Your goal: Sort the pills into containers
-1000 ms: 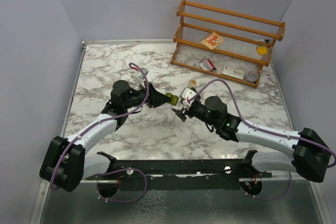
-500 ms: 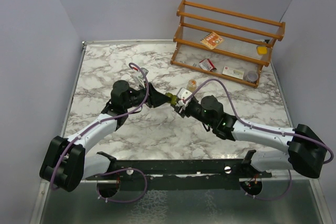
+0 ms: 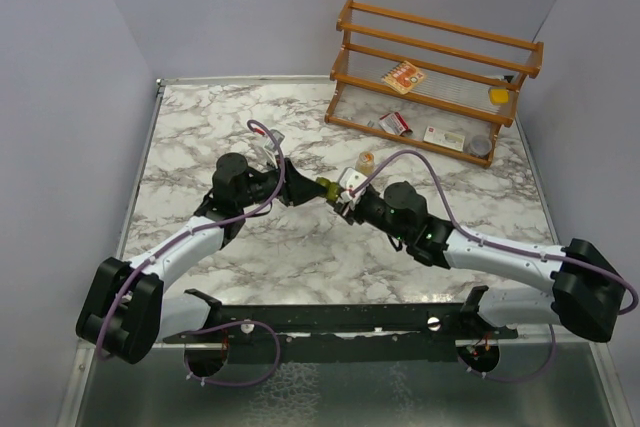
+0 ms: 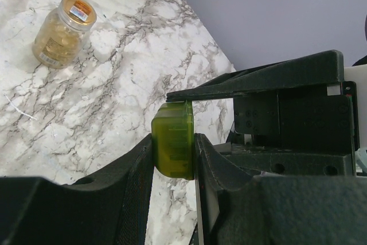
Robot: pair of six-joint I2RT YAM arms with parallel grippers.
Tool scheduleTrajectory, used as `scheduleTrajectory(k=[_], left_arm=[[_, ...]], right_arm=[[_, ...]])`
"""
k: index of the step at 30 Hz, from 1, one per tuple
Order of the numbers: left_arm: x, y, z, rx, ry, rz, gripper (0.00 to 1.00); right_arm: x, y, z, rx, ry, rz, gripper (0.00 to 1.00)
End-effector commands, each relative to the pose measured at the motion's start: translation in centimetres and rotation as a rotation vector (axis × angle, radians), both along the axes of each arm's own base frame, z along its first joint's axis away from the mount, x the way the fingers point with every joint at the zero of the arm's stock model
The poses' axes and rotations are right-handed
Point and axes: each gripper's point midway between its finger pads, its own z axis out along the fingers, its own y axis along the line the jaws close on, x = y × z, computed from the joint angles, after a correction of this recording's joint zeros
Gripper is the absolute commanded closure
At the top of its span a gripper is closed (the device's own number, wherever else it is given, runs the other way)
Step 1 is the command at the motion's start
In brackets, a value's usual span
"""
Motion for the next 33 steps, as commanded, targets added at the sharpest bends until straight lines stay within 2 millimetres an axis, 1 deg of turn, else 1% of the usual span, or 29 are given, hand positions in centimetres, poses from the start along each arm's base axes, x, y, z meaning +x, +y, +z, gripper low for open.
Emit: scheduleTrajectory(k=[1, 7, 10, 16, 22, 26, 33], left_arm=[[-1.0, -0.2, 0.6, -0.002, -0.047, -0.049, 1.00], [-1.6, -0.1, 1.1, -0.002, -0.085, -0.074, 1.00], [-2.1, -0.1, 1.5, -0.005, -0.109, -0.092, 1.00], [-2.6, 0.0, 2.4, -0.015, -0.147, -0.111, 1.00], [-3.0, 0.1, 2.9, -0.018, -0.173, -0.124, 1.00], [-3.1, 0.0, 3.0, -0.021, -0.177, -0.129, 1.00], [-3.2, 0.1, 2.9, -0.019, -0.178, -0.137, 1.00]], right_arm=[[-0.7, 0.7, 4.8, 0.106, -0.042, 0.046, 0.99], [-2.2, 1.2, 6.6, 0.149, -0.010, 0.116, 0.99], [-2.6, 1.4, 7.6, 0.180, 0.005, 0.133, 0.99], [-2.7, 1.4, 8.6, 0.215, 0.024, 0.125, 0.99], [-3.1, 0.7, 10.6, 0.276, 0.007, 0.119, 0.99], [-3.0, -0.1, 11.6, 0.310, -0.017, 0.093, 0.99], [-3.2, -1.2, 13.4, 0.372, -0.050, 0.069, 0.99]])
